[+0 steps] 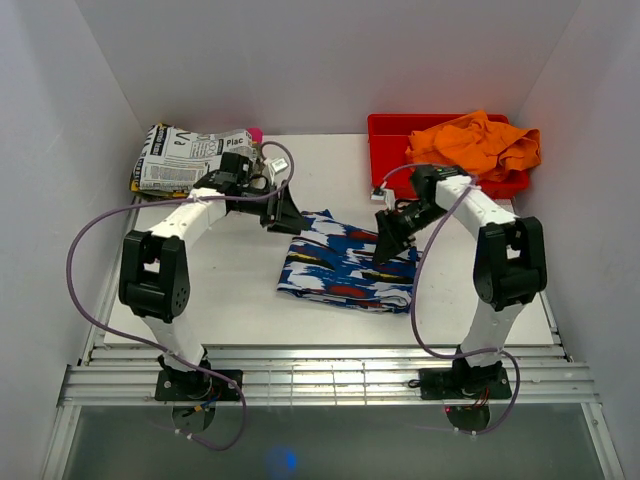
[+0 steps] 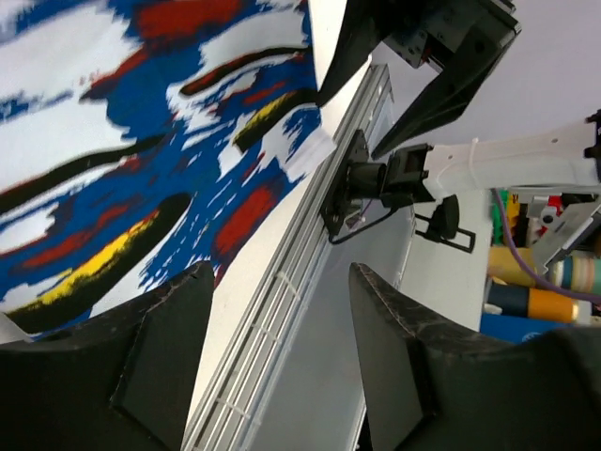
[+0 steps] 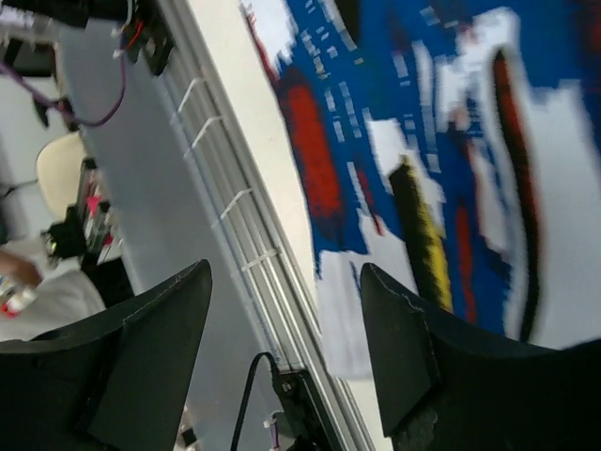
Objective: Fold and stack the trousers
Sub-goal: Fold the trousers
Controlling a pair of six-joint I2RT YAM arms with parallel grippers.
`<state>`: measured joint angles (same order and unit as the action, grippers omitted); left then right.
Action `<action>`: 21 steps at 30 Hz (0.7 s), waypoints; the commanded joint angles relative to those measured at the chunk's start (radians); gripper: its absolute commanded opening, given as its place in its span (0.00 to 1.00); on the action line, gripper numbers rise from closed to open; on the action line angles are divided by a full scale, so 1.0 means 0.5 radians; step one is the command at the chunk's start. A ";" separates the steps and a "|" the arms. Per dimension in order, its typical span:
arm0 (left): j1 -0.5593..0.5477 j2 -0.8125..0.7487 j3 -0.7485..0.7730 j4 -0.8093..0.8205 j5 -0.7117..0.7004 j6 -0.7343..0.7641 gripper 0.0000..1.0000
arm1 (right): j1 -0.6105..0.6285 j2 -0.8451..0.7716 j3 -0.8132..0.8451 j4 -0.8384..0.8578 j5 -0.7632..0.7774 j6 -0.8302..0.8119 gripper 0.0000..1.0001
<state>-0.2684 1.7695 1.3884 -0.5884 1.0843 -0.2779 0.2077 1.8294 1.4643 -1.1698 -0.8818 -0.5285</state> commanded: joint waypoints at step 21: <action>0.006 0.079 -0.853 0.484 0.123 0.126 0.53 | 0.014 0.368 -0.149 0.272 0.893 -0.265 0.65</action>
<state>-0.2703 1.9488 0.9562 -0.3988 1.1763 -0.2943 0.2432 2.0769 1.3170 -1.2339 -0.6849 -0.5606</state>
